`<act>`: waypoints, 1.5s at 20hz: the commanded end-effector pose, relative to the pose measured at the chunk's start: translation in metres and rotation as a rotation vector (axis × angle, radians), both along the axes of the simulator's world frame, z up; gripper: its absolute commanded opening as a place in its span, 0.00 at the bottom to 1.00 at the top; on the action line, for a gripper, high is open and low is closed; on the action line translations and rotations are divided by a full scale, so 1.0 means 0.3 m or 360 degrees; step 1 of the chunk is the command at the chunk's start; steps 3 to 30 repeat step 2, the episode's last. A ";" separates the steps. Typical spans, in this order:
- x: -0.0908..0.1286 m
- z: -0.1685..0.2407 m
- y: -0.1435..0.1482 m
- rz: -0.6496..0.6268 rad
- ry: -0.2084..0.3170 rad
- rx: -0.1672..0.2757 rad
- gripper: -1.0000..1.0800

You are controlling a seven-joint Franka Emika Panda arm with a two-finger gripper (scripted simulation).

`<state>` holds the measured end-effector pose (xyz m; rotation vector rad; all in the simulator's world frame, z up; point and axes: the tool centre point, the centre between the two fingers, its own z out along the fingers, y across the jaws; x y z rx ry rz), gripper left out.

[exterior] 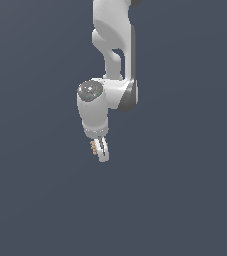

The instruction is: Pick up the object and move it to a goal position.

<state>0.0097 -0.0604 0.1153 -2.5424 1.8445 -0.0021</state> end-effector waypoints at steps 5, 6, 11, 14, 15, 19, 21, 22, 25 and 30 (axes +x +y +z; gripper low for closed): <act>0.004 0.012 -0.014 0.0003 0.0002 0.0000 0.00; 0.004 0.012 -0.014 0.0003 0.0002 0.0000 0.00; 0.004 0.012 -0.014 0.0003 0.0002 0.0000 0.00; 0.004 0.012 -0.014 0.0003 0.0002 0.0000 0.00; 0.004 0.012 -0.014 0.0003 0.0002 0.0000 0.00; 0.004 0.012 -0.014 0.0003 0.0002 0.0000 0.00; 0.004 0.012 -0.014 0.0003 0.0002 0.0000 0.00; 0.004 0.012 -0.014 0.0003 0.0002 0.0000 0.00; 0.004 0.012 -0.014 0.0003 0.0002 0.0000 0.00; 0.004 0.012 -0.014 0.0003 0.0002 0.0000 0.00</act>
